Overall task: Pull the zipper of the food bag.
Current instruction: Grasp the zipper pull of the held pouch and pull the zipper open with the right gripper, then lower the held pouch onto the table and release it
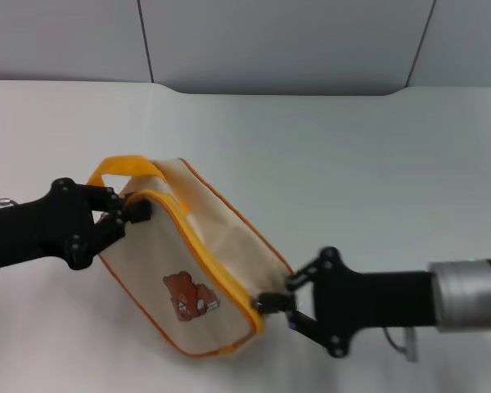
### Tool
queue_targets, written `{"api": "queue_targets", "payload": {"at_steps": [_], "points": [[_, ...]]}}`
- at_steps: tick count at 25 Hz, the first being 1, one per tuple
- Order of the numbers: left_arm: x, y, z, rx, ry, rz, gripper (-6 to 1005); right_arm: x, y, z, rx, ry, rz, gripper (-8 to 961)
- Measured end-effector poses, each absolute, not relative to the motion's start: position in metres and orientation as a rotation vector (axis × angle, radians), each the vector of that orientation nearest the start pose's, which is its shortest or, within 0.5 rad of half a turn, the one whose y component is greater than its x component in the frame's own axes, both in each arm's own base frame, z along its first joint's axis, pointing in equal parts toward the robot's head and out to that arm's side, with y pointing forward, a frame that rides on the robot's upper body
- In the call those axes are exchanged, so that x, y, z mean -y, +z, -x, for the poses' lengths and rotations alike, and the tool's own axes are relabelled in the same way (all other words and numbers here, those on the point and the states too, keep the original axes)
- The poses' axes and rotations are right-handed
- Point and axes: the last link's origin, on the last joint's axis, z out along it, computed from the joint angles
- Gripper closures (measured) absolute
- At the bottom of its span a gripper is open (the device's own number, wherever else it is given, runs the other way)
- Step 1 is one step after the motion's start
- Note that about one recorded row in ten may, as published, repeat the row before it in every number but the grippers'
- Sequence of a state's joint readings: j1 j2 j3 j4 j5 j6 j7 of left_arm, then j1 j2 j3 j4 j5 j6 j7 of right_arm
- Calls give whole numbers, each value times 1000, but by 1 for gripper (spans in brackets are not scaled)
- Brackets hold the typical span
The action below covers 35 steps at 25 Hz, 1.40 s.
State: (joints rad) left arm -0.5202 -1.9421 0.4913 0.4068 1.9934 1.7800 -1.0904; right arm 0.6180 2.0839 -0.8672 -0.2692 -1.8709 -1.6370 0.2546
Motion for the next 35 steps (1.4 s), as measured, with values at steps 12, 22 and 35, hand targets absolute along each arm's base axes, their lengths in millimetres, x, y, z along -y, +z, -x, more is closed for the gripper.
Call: {"api": "queue_targets", "payload": {"at_steps": [12, 22, 35], "points": [[-298, 27, 287, 487, -987, 2645, 934, -288, -32, -241, 288, 1018, 2563, 842], [-272, -15, 305, 626, -965, 2504, 935, -299, -9, -235, 88, 1184, 2436, 536], [-264, 9, 319, 603, -1027, 2400, 902, -303, -1, -233, -69, 1227, 2551, 162]]}}
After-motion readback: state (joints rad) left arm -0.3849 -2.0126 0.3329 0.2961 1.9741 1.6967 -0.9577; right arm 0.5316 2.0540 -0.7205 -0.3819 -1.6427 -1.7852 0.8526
